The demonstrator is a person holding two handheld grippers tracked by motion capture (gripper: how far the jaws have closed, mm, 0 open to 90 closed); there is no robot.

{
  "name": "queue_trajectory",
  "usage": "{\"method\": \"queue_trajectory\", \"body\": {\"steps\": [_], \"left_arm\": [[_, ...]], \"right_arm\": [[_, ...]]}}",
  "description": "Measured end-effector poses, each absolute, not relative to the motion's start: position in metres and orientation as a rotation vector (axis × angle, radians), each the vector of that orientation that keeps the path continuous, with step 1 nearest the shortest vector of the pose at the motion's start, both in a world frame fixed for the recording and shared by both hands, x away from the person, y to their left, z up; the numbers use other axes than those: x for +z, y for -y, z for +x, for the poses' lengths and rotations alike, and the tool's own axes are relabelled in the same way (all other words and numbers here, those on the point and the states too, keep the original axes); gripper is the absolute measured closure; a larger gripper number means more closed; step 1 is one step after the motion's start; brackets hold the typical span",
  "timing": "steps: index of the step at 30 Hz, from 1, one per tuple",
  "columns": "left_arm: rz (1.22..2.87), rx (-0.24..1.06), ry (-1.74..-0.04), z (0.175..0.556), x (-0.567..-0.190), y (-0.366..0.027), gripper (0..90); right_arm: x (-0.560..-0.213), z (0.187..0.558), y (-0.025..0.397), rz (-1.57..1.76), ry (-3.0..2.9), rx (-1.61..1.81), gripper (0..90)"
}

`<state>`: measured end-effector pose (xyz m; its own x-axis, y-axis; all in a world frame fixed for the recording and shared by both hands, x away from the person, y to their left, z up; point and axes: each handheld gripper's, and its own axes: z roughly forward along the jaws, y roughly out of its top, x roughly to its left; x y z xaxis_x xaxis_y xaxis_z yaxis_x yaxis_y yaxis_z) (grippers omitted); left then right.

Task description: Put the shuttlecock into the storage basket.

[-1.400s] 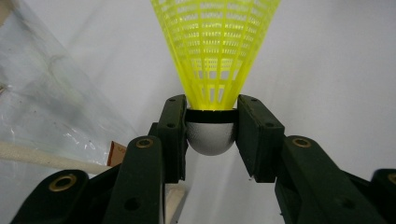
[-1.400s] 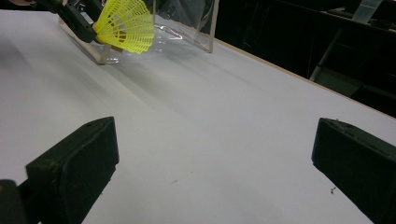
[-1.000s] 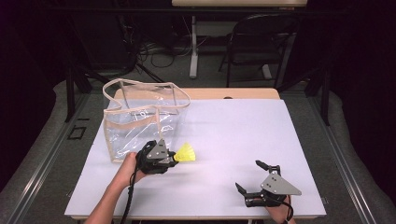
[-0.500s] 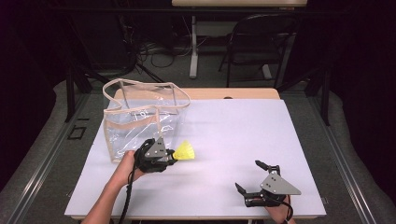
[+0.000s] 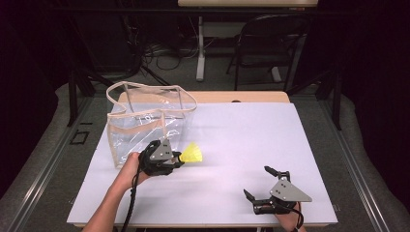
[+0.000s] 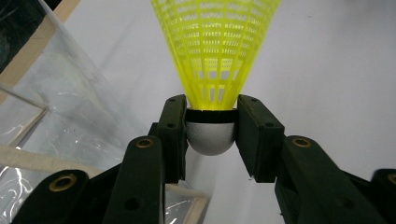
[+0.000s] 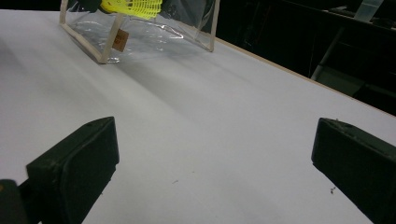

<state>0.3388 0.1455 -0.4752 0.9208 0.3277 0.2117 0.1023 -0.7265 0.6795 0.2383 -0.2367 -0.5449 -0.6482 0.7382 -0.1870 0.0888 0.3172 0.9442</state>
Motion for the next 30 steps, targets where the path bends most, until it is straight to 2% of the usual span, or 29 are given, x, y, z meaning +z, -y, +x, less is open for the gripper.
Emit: {"method": "queue_trajectory", "body": {"steps": [30], "left_arm": [[2.359, 0.466, -0.287, 0.343, -0.454, -0.148, 64.4]], "right_arm": [[-0.545, 0.238, 0.237, 0.732, -1.971, 1.351, 0.5]]}}
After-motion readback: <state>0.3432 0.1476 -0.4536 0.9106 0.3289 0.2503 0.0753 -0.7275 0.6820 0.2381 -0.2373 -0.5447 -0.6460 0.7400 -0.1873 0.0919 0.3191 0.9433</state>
